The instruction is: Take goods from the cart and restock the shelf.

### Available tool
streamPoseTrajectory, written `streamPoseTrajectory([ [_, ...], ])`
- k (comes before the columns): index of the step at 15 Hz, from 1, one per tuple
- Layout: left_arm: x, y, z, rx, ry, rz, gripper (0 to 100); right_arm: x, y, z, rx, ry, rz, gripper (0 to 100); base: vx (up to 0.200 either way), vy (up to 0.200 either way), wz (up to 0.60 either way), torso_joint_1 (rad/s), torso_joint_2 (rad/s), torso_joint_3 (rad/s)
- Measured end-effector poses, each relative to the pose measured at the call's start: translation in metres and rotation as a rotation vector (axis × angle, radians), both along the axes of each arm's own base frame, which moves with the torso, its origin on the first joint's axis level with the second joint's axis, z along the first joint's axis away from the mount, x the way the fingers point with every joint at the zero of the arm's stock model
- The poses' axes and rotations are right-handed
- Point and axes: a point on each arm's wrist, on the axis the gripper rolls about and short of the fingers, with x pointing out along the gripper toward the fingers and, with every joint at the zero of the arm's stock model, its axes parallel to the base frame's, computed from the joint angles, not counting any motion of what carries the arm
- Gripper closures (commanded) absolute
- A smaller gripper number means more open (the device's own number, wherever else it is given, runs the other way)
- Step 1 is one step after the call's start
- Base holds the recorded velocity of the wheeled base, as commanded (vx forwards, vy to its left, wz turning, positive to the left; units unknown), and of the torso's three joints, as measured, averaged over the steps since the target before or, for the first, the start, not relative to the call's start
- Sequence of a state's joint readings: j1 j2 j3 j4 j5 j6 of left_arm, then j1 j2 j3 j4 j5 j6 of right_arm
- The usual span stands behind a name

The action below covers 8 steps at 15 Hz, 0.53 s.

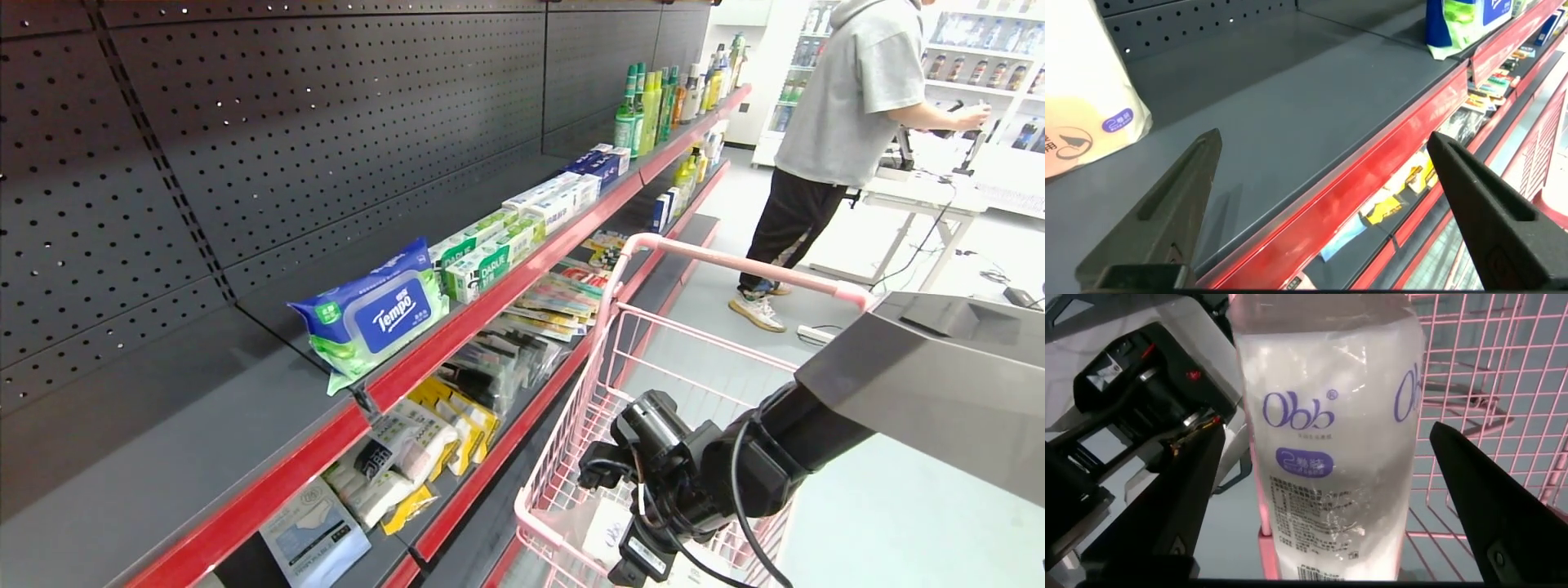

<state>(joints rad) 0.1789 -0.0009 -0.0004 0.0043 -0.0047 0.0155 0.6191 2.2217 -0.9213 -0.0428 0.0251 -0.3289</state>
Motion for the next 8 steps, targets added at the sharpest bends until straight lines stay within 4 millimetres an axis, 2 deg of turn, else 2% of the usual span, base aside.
streamPoseTrajectory([
  [4, 0.0, 0.0, 0.0, 0.0, 0.0, 0.0, 0, 0.008, -0.005, -0.008, -0.027, 0.0, -0.026, 0, 0.0, 0.0, 0.0, 0.0, 0.0, 0.0],
  [8, 0.0, 0.0, 0.0, 0.0, 0.0, 0.0, 0, 0.017, -0.001, -0.011, -0.019, -0.016, -0.026, 0, 0.0, 0.0, 0.0, 0.0, 0.0, 0.0],
])
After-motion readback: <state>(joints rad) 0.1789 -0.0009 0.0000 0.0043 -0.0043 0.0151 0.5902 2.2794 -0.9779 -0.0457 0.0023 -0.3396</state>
